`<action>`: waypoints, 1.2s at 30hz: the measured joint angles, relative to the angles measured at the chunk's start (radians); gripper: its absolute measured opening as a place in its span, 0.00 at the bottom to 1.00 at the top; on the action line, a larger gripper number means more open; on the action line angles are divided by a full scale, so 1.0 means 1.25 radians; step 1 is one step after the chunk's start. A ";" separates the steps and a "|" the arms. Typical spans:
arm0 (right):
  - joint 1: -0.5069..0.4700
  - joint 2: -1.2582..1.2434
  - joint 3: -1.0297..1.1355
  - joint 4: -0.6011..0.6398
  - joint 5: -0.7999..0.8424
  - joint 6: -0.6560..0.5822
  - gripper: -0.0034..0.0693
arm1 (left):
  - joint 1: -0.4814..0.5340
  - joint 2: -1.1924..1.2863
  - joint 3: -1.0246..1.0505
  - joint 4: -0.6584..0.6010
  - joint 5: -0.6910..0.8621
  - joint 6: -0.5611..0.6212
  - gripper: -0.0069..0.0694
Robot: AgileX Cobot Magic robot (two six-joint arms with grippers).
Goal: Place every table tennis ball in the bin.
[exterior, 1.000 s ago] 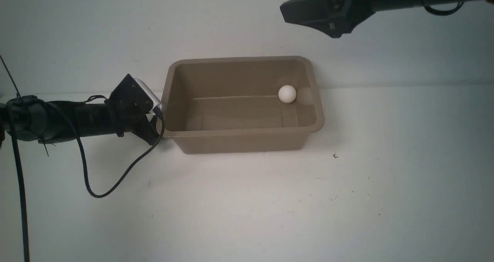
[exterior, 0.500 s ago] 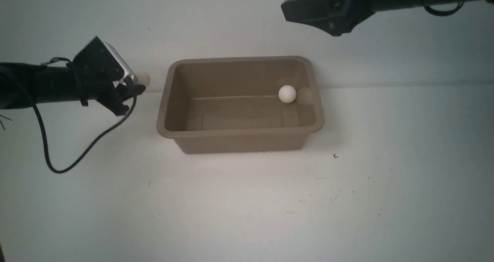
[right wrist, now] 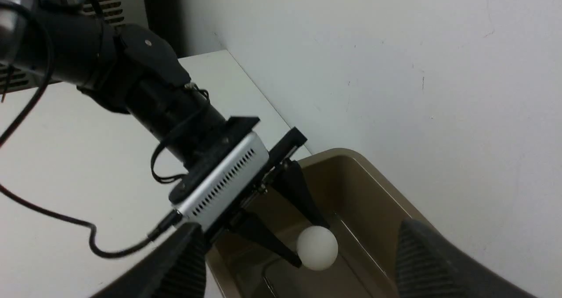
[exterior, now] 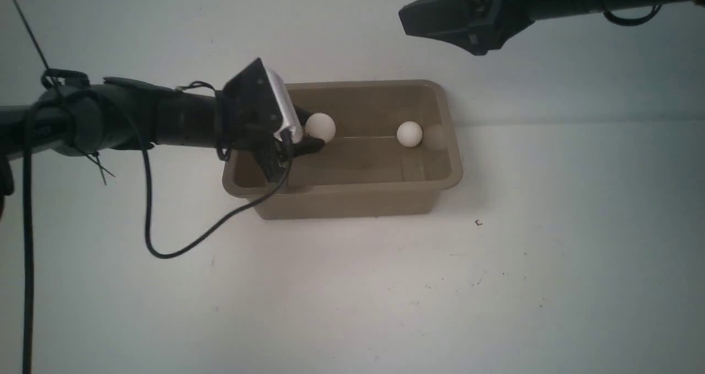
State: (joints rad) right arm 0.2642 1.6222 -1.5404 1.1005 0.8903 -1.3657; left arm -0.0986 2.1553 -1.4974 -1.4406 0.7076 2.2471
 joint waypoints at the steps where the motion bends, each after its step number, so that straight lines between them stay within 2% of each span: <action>1: 0.000 0.000 0.000 -0.001 -0.002 0.001 0.77 | -0.007 0.003 0.000 -0.007 -0.027 -0.010 0.60; 4: 0.000 0.000 0.000 -0.013 -0.029 0.001 0.77 | -0.022 0.006 0.000 -0.057 -0.121 -0.075 0.77; 6: 0.000 -0.009 0.001 -0.061 -0.086 0.002 0.77 | -0.026 -0.010 0.000 -0.098 -0.193 -0.141 0.87; 8: 0.000 -0.025 0.002 -0.099 -0.125 0.008 0.77 | -0.023 -0.036 0.001 -0.108 -0.224 -0.176 0.90; 11: 0.000 -0.082 0.003 -0.176 -0.201 0.041 0.77 | -0.002 -0.107 0.002 -0.112 -0.257 -0.248 0.88; 14: -0.010 -0.201 0.003 -0.299 -0.281 0.145 0.77 | 0.026 -0.179 0.002 -0.117 -0.259 -0.292 0.81; 16: -0.021 -0.251 0.002 -0.349 -0.286 0.211 0.77 | 0.041 -0.213 0.002 -0.117 -0.259 -0.295 0.77; 19: -0.042 -0.356 0.002 -0.462 -0.246 0.354 0.77 | 0.050 -0.252 0.002 -0.116 -0.257 -0.294 0.73; 22: -0.051 -0.472 0.002 -0.592 -0.136 0.530 0.77 | 0.054 -0.281 0.002 -0.117 -0.237 -0.294 0.72; 26: -0.051 -0.600 0.038 -0.723 -0.022 0.688 0.77 | 0.054 -0.293 0.002 -0.144 -0.207 -0.294 0.72; 30: -0.051 -0.758 0.187 -0.832 0.051 0.799 0.77 | 0.054 -0.300 0.002 -0.182 -0.167 -0.294 0.72; 36: -0.051 -0.944 0.513 -0.847 0.009 0.836 0.77 | 0.054 -0.300 0.002 -0.190 -0.131 -0.294 0.72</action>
State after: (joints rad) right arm 0.2003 0.4420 -0.8990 0.0412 0.9011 -0.3211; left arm -0.0313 1.7807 -1.4953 -1.6779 0.5444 1.8792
